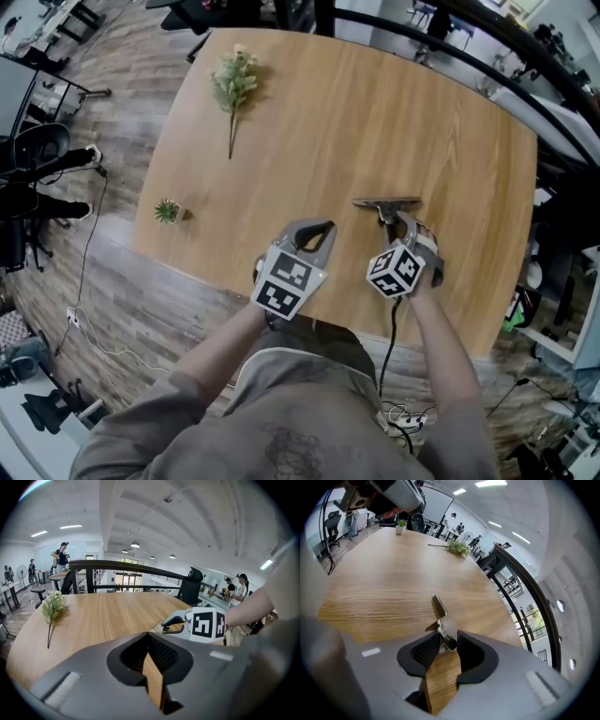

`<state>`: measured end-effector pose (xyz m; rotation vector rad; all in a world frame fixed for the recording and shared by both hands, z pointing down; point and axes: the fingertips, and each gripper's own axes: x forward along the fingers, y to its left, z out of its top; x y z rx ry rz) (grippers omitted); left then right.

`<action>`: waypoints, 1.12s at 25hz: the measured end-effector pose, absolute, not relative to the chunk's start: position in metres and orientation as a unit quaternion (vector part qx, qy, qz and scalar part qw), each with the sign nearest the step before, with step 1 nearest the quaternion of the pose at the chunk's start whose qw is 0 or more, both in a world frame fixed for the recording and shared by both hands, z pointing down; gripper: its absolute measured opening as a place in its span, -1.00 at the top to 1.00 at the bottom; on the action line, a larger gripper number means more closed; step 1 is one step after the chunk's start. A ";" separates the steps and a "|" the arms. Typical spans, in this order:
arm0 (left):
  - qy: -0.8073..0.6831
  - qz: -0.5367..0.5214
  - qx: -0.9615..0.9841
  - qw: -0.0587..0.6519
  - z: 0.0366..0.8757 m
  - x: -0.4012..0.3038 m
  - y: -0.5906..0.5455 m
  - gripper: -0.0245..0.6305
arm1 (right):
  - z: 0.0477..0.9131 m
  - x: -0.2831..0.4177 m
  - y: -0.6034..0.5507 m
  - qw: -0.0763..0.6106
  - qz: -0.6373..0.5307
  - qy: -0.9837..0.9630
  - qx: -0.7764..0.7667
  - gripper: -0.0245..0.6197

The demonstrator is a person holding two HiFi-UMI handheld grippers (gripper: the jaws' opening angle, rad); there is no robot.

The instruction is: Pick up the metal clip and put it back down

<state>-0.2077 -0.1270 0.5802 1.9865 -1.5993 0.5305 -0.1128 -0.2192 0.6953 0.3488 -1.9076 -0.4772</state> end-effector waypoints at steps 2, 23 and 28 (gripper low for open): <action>-0.593 0.195 0.733 0.270 0.580 -0.210 -0.122 0.92 | 0.694 -0.115 -0.220 0.541 -0.219 -0.799 0.143 0.58; -0.637 0.151 0.729 0.201 0.476 -0.234 -0.110 0.92 | 0.516 -0.120 -0.202 0.359 -0.082 -0.901 0.230 0.88; -0.649 0.128 0.733 0.158 0.421 -0.244 -0.115 0.92 | 0.437 -0.118 -0.197 0.270 -0.064 -0.925 0.260 0.88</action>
